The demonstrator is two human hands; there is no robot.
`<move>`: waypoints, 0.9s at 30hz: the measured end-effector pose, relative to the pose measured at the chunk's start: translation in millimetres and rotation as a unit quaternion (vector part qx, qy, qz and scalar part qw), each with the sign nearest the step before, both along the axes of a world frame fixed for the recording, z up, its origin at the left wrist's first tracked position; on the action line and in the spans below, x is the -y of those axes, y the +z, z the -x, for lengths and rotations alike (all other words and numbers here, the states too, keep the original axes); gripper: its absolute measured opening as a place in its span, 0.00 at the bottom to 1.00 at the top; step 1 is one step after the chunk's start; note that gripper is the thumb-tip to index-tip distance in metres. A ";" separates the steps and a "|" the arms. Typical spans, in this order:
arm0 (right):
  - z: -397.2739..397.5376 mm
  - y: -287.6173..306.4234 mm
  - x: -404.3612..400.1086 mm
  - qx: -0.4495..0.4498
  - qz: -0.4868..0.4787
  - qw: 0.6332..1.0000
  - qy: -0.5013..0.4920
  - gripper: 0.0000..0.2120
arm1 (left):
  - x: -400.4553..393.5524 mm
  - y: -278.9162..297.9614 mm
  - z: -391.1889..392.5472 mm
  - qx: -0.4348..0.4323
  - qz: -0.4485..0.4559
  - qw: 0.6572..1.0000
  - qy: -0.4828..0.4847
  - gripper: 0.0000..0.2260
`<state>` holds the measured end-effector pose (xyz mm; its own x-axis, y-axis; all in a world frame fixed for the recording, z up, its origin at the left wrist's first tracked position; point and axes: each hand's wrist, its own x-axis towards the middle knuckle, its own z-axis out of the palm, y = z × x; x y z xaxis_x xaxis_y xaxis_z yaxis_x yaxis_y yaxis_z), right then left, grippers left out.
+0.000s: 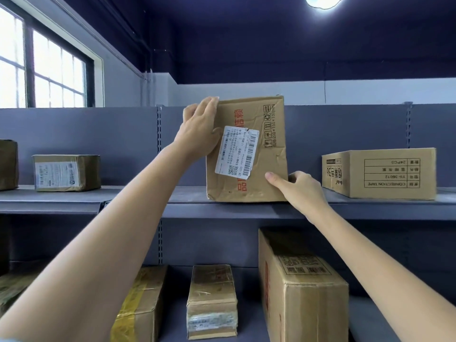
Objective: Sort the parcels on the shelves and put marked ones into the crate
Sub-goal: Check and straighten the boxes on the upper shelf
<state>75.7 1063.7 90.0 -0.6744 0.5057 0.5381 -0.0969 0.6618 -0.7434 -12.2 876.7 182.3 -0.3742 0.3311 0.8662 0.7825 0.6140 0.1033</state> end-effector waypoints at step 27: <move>50.5 18.8 36.6 -0.073 -0.044 0.990 0.114 0.34 | 51.2 -82.2 74.2 0.240 -0.140 0.960 -0.017 0.31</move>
<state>25.2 1027.1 108.8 -0.6775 0.2965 0.6732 -0.3523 0.6726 -0.6508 -86.5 825.5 100.1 -0.7463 0.1294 0.6529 0.6219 0.4850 0.6148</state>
